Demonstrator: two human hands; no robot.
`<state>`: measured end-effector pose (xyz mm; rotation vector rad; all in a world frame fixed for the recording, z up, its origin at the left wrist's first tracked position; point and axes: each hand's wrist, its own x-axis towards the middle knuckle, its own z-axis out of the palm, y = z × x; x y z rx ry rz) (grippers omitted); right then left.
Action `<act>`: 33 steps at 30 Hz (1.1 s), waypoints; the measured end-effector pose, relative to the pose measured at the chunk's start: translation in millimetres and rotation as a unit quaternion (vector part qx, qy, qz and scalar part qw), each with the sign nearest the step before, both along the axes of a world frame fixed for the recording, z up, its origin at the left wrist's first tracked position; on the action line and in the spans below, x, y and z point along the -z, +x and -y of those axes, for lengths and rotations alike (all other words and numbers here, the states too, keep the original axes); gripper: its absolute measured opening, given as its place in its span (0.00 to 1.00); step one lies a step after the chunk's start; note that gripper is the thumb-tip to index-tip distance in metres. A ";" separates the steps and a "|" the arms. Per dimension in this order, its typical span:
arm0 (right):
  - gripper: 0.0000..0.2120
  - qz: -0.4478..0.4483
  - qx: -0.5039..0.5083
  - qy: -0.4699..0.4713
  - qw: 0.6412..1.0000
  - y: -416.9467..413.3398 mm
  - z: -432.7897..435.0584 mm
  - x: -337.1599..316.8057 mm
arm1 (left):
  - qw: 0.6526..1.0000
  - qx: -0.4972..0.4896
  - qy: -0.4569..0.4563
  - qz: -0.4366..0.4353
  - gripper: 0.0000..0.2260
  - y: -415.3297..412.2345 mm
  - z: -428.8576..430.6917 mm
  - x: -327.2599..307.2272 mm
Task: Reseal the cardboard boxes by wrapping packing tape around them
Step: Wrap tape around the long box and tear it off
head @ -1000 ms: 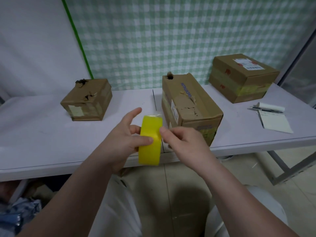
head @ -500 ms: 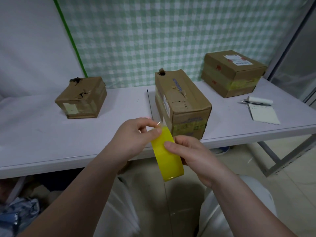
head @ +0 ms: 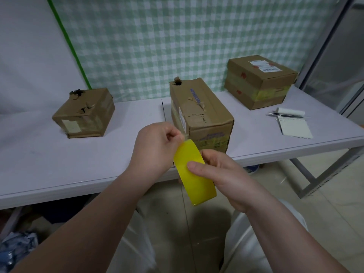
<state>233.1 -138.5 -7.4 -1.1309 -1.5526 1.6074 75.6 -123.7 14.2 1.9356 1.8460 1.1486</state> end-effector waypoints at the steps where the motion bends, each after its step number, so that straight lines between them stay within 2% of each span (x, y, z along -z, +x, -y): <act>1: 0.26 0.005 0.010 0.003 1.000 1.3 -0.9 -3.3 | 1.000 0.001 0.024 -0.017 0.08 2.9 -0.1 -0.9; 3: 0.25 -0.005 0.019 -0.005 1.000 7.1 -3.2 -8.5 | 0.996 0.005 0.071 -0.056 0.08 8.5 -2.3 -2.6; 6: 0.16 -0.038 0.016 -0.033 0.999 15.1 -4.3 -19.5 | 0.990 0.013 0.112 -0.084 0.06 15.7 -7.4 -6.7; 9: 0.12 -0.059 0.023 -0.037 0.997 22.0 -4.5 -30.0 | 0.989 0.042 0.123 -0.071 0.04 22.2 -9.7 -11.7; 12: 0.12 -0.074 0.016 -0.047 0.996 29.2 -2.7 -38.1 | 0.993 0.095 0.003 0.076 0.06 24.9 -14.8 -20.1; 15: 0.14 -0.084 0.021 -0.059 0.994 34.7 0.7 -38.4 | 0.945 0.153 -0.147 0.250 0.11 22.5 -19.6 -28.6; 18: 0.13 -0.076 0.018 -0.062 0.995 36.0 2.9 -35.7 | 0.915 0.167 -0.212 0.300 0.12 17.0 -20.5 -31.9; 24: 0.12 -0.069 0.025 -0.068 0.995 36.5 0.9 -36.2 | 0.929 0.167 -0.199 0.265 0.04 14.0 -21.1 -31.3; 27: 0.13 -0.067 0.030 -0.070 0.995 34.5 0.3 -36.3 | 0.947 0.142 -0.158 0.243 0.05 15.3 -21.7 -28.2; 29: 0.13 -0.059 0.035 -0.073 0.995 33.7 -2.0 -35.0 | 0.970 0.119 -0.107 0.183 0.06 18.4 -22.1 -24.3; 31: 0.14 -0.040 0.039 -0.075 0.996 33.2 -6.4 -33.6 | 0.992 0.097 -0.049 0.069 0.07 23.3 -20.6 -21.1; 33: 0.15 -0.022 0.041 -0.073 0.996 33.2 -9.9 -34.7 | 0.997 0.074 -0.002 -0.013 0.08 28.5 -16.2 -19.4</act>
